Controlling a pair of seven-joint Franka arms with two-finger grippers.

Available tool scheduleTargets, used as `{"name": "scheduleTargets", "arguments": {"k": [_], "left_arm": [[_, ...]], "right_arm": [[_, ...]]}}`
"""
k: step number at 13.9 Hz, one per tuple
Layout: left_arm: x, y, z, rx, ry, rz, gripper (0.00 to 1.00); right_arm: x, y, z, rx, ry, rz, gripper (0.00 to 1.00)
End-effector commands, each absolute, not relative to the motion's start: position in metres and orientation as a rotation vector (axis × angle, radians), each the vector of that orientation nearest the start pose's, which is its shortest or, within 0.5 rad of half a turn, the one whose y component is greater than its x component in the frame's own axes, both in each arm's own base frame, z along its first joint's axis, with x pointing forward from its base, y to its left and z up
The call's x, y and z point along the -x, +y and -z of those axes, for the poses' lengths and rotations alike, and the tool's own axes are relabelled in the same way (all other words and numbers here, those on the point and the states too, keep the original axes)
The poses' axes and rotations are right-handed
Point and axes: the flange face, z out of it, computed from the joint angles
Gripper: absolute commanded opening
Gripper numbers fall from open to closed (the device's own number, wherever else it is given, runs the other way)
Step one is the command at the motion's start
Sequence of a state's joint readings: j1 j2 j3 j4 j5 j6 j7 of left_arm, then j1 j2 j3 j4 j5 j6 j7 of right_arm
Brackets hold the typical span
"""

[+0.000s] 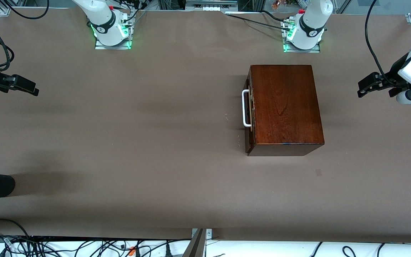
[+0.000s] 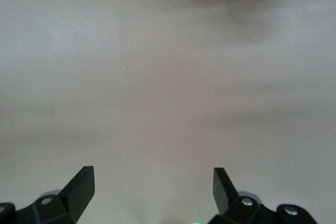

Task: Open drawer, take yellow block, close drawer
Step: 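Move the left gripper toward the white drawer handle of the box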

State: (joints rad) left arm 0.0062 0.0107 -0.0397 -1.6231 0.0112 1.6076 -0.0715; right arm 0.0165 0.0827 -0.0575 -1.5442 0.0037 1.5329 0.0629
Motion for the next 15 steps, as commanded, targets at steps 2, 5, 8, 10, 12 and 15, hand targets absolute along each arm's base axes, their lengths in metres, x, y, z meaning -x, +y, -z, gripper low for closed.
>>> {"name": "scheduleTargets", "arguments": {"k": [2, 5, 8, 10, 12, 15], "left_arm": [[-0.560, -0.019, -0.604, 3.148, -0.044, -0.046, 1.00], [-0.560, -0.020, -0.605, 3.148, -0.041, -0.044, 1.00], [-0.558, -0.025, -0.601, 3.146, -0.032, -0.087, 1.00], [-0.555, -0.029, -0.601, 3.144, -0.029, -0.116, 1.00], [-0.553, -0.040, -0.601, 3.141, 0.002, -0.140, 1.00], [-0.548, -0.060, -0.595, 3.144, 0.054, -0.205, 1.00]], "right_arm": [[-0.568, -0.023, -0.595, 3.119, 0.132, -0.120, 1.00], [-0.568, -0.024, -0.596, 3.125, 0.085, -0.110, 1.00], [-0.569, -0.023, -0.596, 3.124, 0.036, -0.102, 1.00], [-0.569, -0.024, -0.596, 3.130, 0.039, -0.103, 1.00], [-0.569, -0.024, -0.597, 3.133, 0.048, -0.103, 1.00], [-0.568, -0.023, -0.599, 3.130, 0.058, -0.100, 1.00]]}}
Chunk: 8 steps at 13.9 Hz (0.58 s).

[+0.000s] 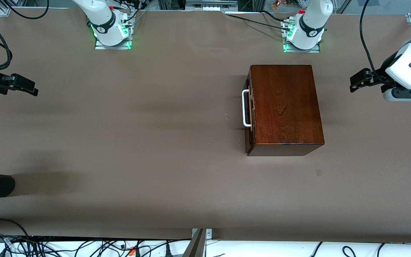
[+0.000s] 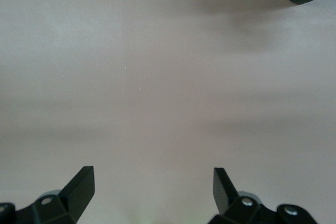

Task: Open drawer, take yellow block, close drawer
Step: 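Move the left gripper toward the white drawer handle of the box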

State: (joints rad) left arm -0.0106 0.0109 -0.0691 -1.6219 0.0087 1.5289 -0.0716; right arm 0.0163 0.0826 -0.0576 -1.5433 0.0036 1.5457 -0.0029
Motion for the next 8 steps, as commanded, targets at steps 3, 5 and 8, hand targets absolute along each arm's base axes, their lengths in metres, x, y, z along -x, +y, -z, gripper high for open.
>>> {"name": "scheduleTargets", "arguments": {"k": [3, 5, 8], "left_arm": [[-0.552, -0.101, -0.577, 3.136, 0.179, -0.251, 1.00], [-0.558, -0.140, -0.557, 3.129, 0.304, -0.300, 1.00], [-0.575, -0.211, -0.524, 3.133, 0.403, -0.362, 1.00]], "right_arm": [[-0.568, -0.023, -0.599, 3.128, 0.058, -0.105, 1.00], [-0.568, -0.023, -0.599, 3.128, 0.058, -0.105, 1.00], [-0.568, -0.023, -0.599, 3.128, 0.058, -0.105, 1.00]]}}
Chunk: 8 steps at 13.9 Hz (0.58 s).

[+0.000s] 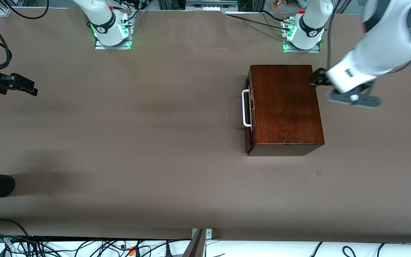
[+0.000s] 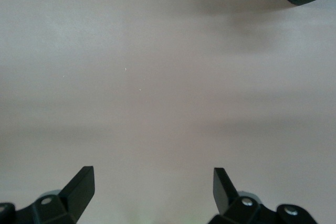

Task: Open drawer, take yellow block, close drawer
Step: 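Move the left gripper toward the white drawer handle of the box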

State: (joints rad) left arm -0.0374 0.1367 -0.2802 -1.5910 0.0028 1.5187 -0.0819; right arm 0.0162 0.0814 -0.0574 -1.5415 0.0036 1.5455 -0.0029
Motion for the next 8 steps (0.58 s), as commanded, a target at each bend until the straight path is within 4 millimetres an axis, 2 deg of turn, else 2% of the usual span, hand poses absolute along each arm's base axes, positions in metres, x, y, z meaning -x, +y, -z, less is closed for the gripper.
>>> {"name": "scheduleTargets", "arguments": {"k": [1, 3, 5, 8], "left_arm": [[-0.578, -0.235, -0.512, 3.134, 0.376, -0.384, 1.00], [-0.585, -0.286, -0.488, 3.143, 0.324, -0.375, 1.00], [-0.581, -0.327, -0.466, 3.136, 0.220, -0.295, 1.00], [-0.565, -0.378, -0.432, 3.060, 0.118, -0.232, 1.00]], "right_arm": [[-0.568, -0.023, -0.599, 3.128, 0.058, -0.105, 1.00], [-0.568, -0.023, -0.599, 3.127, 0.058, -0.105, 1.00], [-0.568, -0.023, -0.599, 3.127, 0.058, -0.105, 1.00], [-0.568, -0.023, -0.600, 3.127, 0.058, -0.103, 1.00]]}}
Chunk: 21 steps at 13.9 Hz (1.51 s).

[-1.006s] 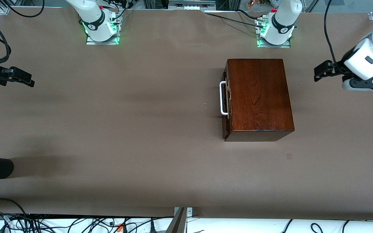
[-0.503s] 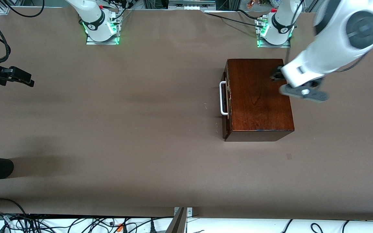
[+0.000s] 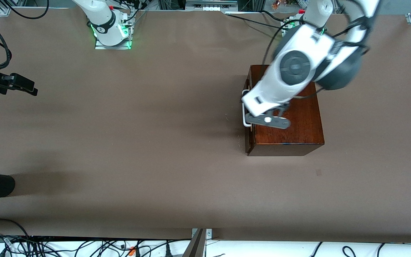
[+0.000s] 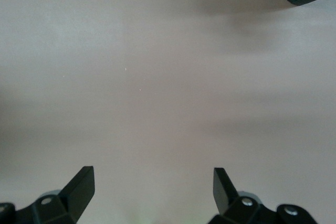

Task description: Open drawer, take yellow block, close drawer

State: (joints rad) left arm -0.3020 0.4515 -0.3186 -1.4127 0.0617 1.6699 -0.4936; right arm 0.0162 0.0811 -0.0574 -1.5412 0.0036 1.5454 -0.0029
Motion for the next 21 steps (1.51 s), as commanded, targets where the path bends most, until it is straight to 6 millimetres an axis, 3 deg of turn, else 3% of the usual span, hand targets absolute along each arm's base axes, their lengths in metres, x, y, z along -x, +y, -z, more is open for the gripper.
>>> {"name": "scheduleTargets", "arguments": {"k": [1, 4, 7, 13, 21], "left_arm": [[-0.559, -0.393, -0.425, 3.041, 0.115, -0.191, 1.00], [-0.539, -0.427, -0.390, 2.943, 0.080, -0.125, 1.00], [-0.518, -0.446, -0.359, 2.894, 0.086, -0.156, 1.00], [-0.498, -0.449, -0.322, 2.781, 0.110, -0.128, 1.00], [-0.495, -0.455, -0.281, 2.762, 0.108, -0.082, 1.00]], "right_arm": [[-0.569, -0.023, -0.599, 3.127, 0.058, -0.105, 1.00], [-0.569, -0.023, -0.599, 3.127, 0.058, -0.105, 1.00], [-0.569, -0.023, -0.599, 3.127, 0.058, -0.105, 1.00], [-0.569, -0.023, -0.599, 3.127, 0.058, -0.105, 1.00], [-0.568, -0.023, -0.599, 3.127, 0.058, -0.107, 1.00]]}}
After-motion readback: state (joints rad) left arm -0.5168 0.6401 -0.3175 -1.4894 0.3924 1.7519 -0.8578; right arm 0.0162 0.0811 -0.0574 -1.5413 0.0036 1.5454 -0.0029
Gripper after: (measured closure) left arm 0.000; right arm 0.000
